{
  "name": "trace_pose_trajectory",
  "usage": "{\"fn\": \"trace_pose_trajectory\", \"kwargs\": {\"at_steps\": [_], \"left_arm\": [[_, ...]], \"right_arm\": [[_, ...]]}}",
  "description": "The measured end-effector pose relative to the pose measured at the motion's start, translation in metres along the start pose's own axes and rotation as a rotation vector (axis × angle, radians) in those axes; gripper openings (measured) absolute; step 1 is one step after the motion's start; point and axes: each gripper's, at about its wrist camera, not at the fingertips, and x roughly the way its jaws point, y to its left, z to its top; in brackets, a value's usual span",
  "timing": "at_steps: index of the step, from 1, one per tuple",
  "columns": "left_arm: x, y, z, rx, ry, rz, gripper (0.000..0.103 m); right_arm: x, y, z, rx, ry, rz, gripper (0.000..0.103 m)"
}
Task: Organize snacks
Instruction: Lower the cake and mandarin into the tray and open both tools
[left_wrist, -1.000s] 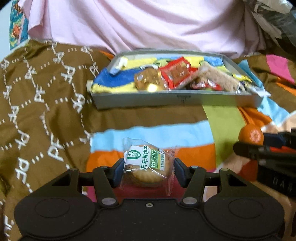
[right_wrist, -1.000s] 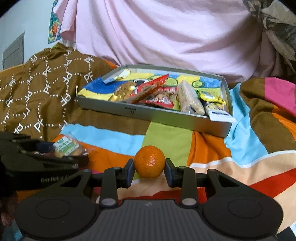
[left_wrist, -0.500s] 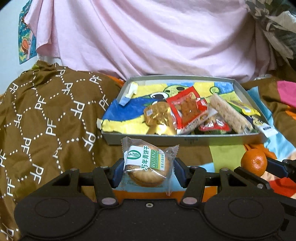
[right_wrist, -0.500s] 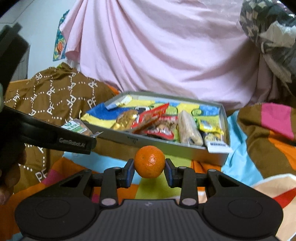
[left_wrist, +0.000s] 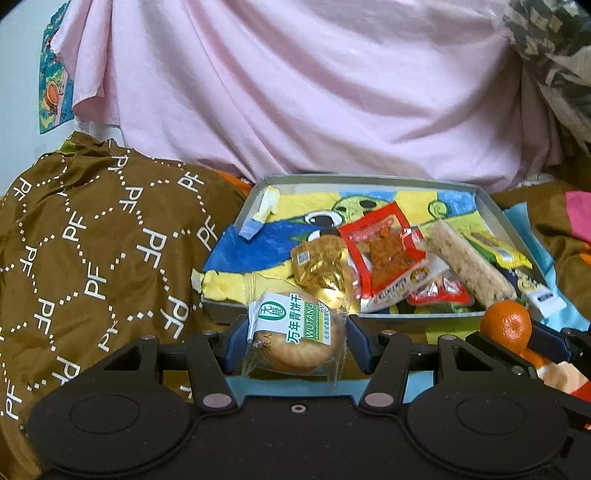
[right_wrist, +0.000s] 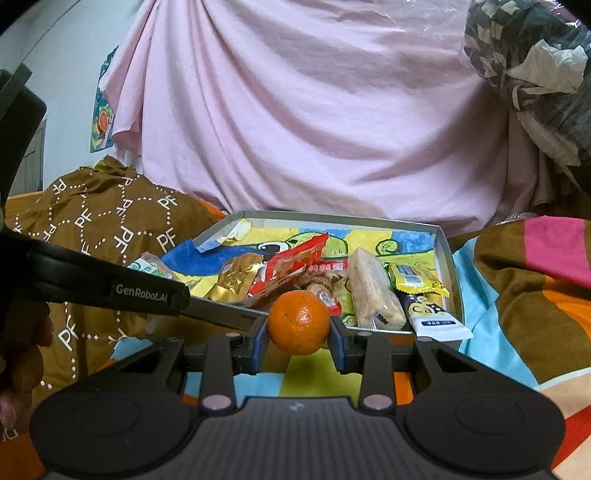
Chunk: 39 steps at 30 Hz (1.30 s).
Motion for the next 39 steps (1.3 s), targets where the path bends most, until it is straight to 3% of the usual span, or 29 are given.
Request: {"fn": "trace_pose_trajectory", "kwargs": {"at_steps": [9,16,25,28,39], "left_arm": [[0.012,0.01,0.024,-0.005,-0.061,0.014,0.058],[0.043,0.028,0.042,-0.022,-0.094,-0.024,0.058],[0.091,0.045,0.038,-0.124,0.013,-0.064,0.059],[0.096,0.049,0.033,-0.161,0.038,-0.064,0.06],[0.086,0.057,0.034,-0.236,0.03,-0.088,0.089]], "right_arm": [[0.023,0.006,0.018,0.005,-0.073,0.012,0.039],[0.058,0.023,0.027,-0.092,-0.107,0.017,0.039],[0.093,0.038,0.008,-0.161,-0.033,0.046,0.041],[0.094,0.041,0.006,-0.166,-0.031,0.06,0.05],[0.087,0.04,0.012,-0.148,-0.028,0.039,0.074]]}}
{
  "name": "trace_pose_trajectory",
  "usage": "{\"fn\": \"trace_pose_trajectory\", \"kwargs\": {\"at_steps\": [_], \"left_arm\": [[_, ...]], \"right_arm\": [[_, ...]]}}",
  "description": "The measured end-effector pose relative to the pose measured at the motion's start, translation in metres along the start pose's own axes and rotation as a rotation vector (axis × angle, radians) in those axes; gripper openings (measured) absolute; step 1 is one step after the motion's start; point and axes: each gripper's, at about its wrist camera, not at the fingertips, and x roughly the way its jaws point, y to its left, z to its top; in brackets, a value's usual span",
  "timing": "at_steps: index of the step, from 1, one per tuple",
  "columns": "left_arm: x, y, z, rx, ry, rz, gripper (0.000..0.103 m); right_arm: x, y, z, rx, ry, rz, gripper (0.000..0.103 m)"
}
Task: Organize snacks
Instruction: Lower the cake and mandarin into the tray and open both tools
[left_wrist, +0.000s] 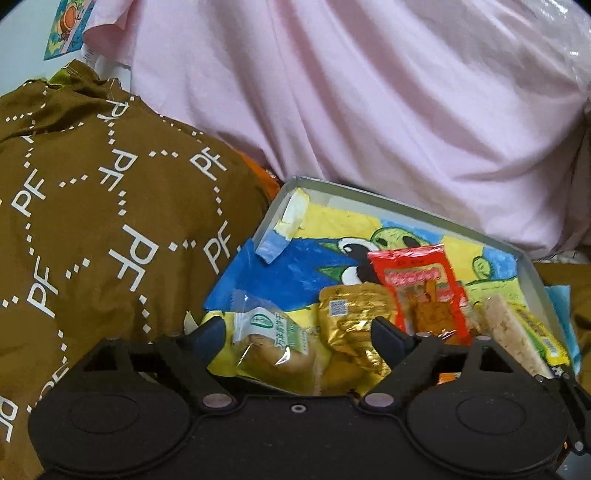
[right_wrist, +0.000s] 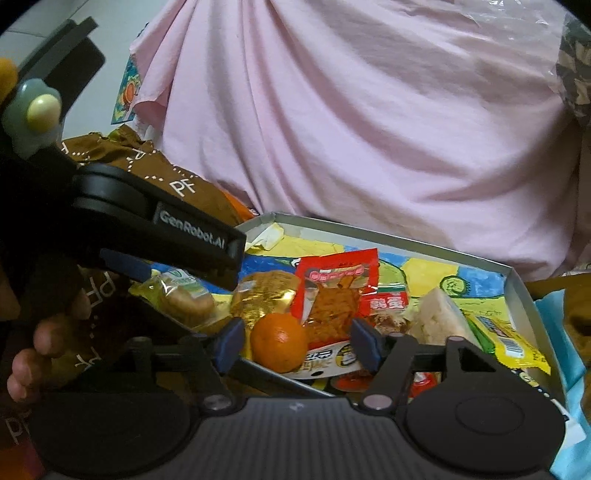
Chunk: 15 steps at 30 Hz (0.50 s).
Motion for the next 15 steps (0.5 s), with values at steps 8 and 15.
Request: {"fn": "trace_pose_trajectory", "kwargs": {"at_steps": [8,15], "left_arm": [[-0.022,-0.006,0.006,-0.028,-0.032,-0.031,0.102],[-0.051,-0.011,0.008,-0.013,-0.066,-0.037,0.102]], "right_arm": [[-0.022,-0.01,0.011,0.026,-0.011,-0.037,0.093],[-0.053,-0.027,0.022,0.112,-0.03,-0.09,0.102]]}}
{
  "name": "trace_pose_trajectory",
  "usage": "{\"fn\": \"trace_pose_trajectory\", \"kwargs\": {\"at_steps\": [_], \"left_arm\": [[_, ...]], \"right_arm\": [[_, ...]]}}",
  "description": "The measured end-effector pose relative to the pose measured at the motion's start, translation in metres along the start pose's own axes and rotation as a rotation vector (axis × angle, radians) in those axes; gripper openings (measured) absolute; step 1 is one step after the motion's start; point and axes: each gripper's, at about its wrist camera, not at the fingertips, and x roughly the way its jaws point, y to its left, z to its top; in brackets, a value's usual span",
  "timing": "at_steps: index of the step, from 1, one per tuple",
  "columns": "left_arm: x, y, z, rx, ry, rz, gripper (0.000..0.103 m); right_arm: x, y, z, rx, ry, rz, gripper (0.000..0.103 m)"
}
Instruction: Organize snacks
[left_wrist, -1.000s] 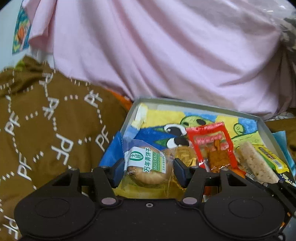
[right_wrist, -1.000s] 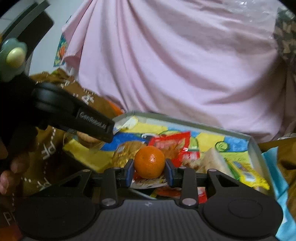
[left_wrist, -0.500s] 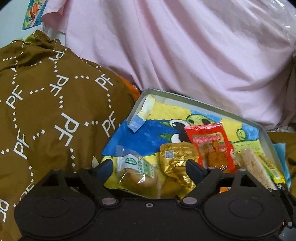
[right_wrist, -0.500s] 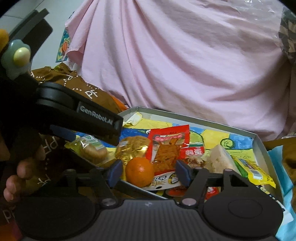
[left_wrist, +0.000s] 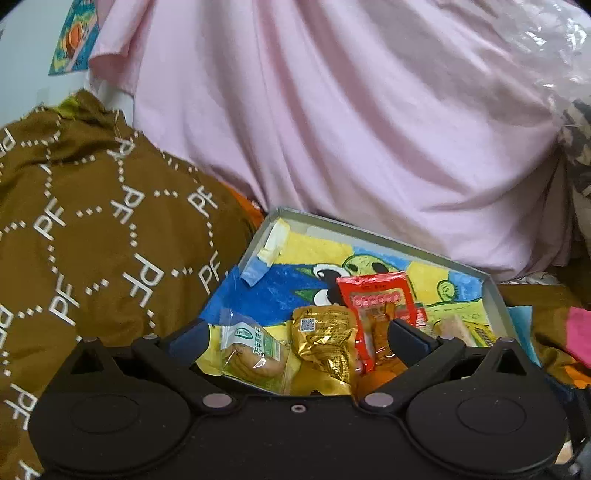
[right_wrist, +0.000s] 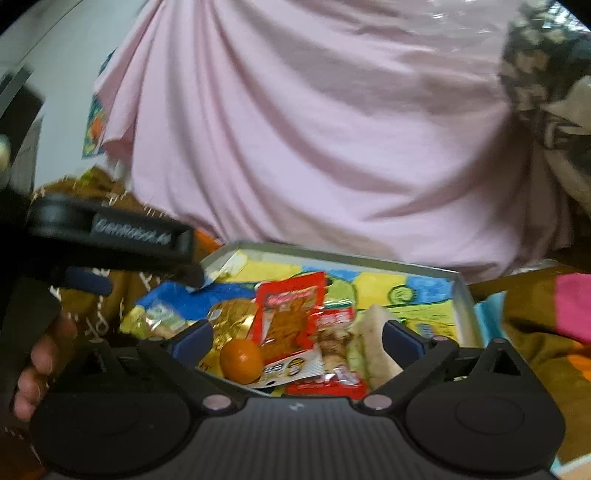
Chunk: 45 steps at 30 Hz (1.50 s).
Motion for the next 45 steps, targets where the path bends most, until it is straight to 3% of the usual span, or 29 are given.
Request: {"fn": "trace_pose_trajectory", "kwargs": {"at_steps": [9,21,37,45], "left_arm": [[-0.044,-0.009,-0.002,0.059,-0.037,-0.001,0.102],[-0.093,-0.01,-0.009,0.047,-0.041,-0.027,0.102],[-0.146,0.001,-0.045,0.054,-0.105,0.036,0.102],[-0.174,0.018,-0.075,0.057,-0.123,0.025,0.102]], "right_arm": [[-0.038,-0.012,0.018,0.07,-0.038,-0.013,0.103],[-0.087,-0.014,0.025,0.141,-0.063,-0.024,0.103],[-0.136,-0.008,0.008,0.167,-0.057,-0.054,0.103],[-0.162,-0.002,-0.013,0.214,-0.028,-0.069,0.103]]}}
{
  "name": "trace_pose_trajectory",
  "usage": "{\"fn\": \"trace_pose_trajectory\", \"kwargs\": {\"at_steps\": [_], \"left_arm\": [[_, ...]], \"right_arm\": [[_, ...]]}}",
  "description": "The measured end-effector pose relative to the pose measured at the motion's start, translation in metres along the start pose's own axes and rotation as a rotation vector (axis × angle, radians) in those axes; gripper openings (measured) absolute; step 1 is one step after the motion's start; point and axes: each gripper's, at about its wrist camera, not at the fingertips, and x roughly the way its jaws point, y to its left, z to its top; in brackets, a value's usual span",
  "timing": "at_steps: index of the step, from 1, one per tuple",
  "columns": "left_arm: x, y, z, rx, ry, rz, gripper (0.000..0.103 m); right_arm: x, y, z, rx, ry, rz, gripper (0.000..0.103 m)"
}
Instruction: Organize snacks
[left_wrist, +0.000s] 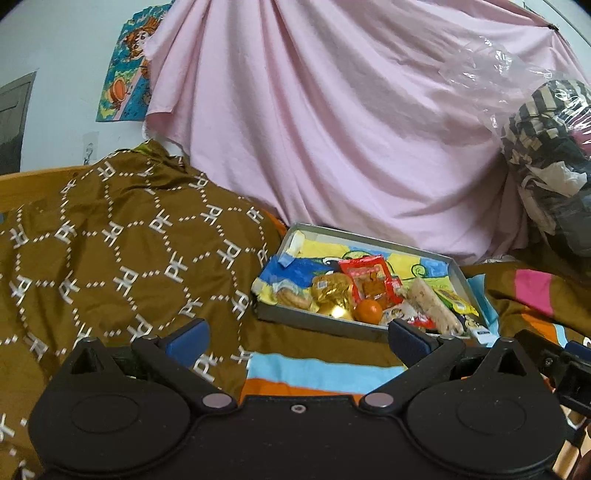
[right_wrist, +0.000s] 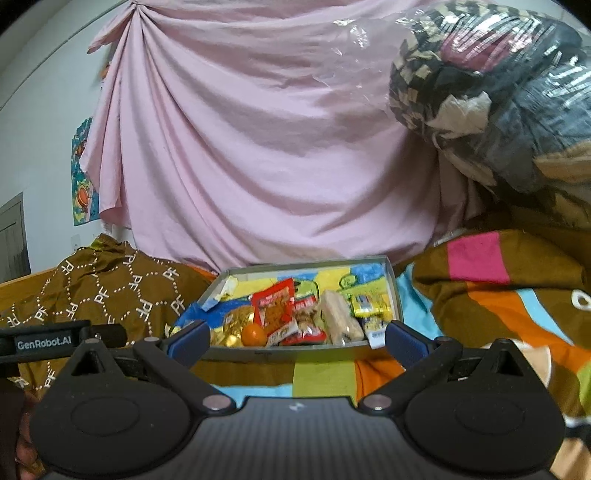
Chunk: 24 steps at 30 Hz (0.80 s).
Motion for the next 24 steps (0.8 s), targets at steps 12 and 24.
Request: {"fn": "trace_pose_trajectory", "kwargs": {"at_steps": [12,24], "left_arm": [[-0.041,0.017,-0.031,0.051,-0.047,-0.03,0.102],[-0.051,0.039,-0.052,0.054,-0.012,-0.012,0.102]], "right_arm": [[-0.038,0.019,-0.025,-0.013,-0.003,-0.014,0.103],[-0.048,0.038,-0.052,-0.041,0.056,-0.051,0.103]]}}
